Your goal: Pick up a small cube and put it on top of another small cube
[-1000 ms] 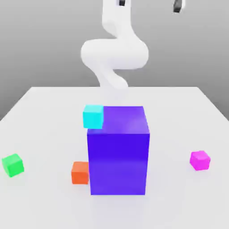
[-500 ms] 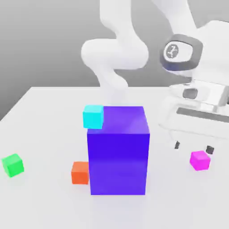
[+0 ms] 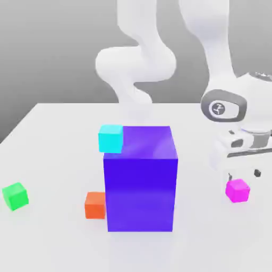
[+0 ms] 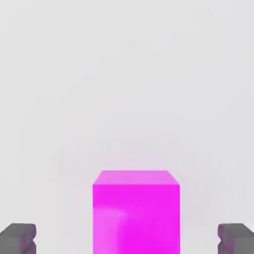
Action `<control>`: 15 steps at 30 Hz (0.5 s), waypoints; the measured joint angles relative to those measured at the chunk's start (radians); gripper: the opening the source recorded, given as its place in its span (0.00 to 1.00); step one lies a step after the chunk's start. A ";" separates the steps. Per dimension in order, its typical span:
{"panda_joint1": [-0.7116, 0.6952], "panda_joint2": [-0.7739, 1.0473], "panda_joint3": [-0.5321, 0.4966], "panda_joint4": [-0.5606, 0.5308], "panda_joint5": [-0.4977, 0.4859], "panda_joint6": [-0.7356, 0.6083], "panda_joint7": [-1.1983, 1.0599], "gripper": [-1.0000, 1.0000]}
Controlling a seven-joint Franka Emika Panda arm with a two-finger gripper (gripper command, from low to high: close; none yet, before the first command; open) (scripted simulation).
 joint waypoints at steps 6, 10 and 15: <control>0.173 0.108 -0.216 0.042 -0.210 0.060 0.163 0.00; 0.173 0.108 -0.216 0.042 -0.211 0.062 0.164 0.00; 0.094 0.059 -0.118 0.022 -0.116 0.034 0.090 0.00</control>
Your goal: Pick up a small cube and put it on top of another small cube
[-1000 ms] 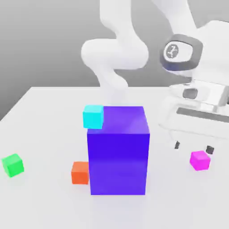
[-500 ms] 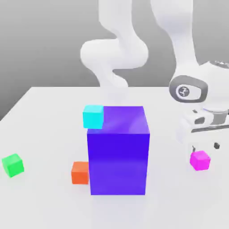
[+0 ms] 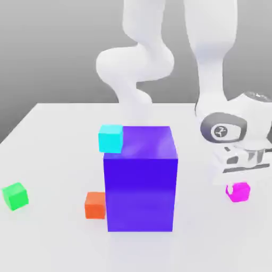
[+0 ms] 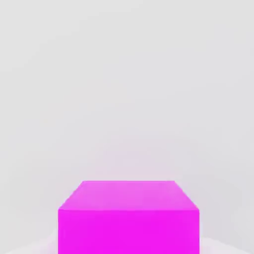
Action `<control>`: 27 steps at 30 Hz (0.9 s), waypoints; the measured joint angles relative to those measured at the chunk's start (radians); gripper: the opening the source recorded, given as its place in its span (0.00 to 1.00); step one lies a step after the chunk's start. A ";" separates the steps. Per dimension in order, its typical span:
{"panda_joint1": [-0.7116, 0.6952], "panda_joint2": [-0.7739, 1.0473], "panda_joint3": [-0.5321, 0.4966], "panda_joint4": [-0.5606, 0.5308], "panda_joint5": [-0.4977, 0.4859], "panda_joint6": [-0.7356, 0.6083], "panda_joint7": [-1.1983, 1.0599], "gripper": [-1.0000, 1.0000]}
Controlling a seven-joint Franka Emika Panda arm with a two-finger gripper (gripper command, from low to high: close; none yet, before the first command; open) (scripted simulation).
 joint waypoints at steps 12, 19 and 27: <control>-0.234 -0.178 0.262 0.000 0.391 -0.114 -0.319 0.00; -0.394 -0.169 0.095 0.136 0.434 -0.166 -0.307 0.00; -0.629 -0.210 -0.106 0.170 0.545 -0.202 -0.253 0.00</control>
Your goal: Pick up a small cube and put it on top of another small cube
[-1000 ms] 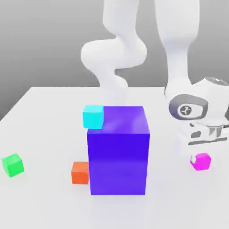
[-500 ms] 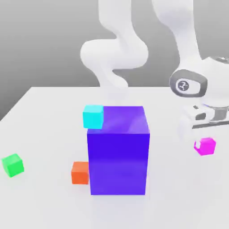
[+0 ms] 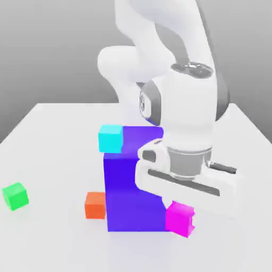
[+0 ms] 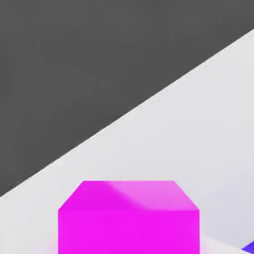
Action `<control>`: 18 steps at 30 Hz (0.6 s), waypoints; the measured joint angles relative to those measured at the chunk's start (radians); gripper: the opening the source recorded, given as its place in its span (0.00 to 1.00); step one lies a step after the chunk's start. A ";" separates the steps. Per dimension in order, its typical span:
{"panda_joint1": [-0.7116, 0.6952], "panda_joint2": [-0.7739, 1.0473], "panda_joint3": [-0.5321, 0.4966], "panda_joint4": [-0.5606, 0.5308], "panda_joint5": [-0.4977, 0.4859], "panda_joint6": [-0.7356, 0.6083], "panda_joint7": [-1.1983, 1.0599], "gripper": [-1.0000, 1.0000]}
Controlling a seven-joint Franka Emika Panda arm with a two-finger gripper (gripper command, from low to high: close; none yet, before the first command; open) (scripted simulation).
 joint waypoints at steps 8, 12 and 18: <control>-0.384 -0.043 -0.210 -0.020 0.094 -0.054 0.158 0.00; -0.559 -0.067 -0.293 -0.044 0.135 -0.081 0.250 0.00; -0.599 0.051 -0.317 -0.081 0.102 0.024 0.339 0.00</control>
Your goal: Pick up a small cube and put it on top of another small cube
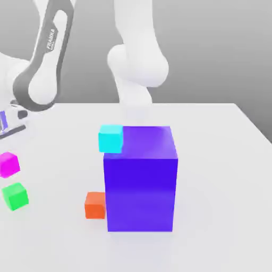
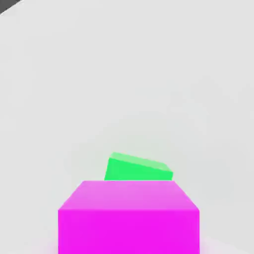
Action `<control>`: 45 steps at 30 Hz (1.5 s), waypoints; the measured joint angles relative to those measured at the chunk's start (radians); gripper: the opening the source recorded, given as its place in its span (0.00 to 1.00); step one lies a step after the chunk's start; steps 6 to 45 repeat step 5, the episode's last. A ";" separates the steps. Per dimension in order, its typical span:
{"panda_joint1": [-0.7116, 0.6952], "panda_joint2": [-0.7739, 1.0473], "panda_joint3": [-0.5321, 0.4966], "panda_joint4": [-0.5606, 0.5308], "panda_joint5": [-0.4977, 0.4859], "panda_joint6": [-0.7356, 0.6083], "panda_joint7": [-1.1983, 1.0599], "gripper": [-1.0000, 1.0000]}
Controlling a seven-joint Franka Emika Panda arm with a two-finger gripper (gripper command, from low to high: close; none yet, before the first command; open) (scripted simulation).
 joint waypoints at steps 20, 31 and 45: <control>0.004 0.059 -0.006 0.002 -0.010 0.056 0.008 1.00; 0.004 0.059 -0.006 0.002 -0.010 0.056 0.008 1.00; 0.004 0.059 -0.006 0.002 -0.010 0.056 0.008 1.00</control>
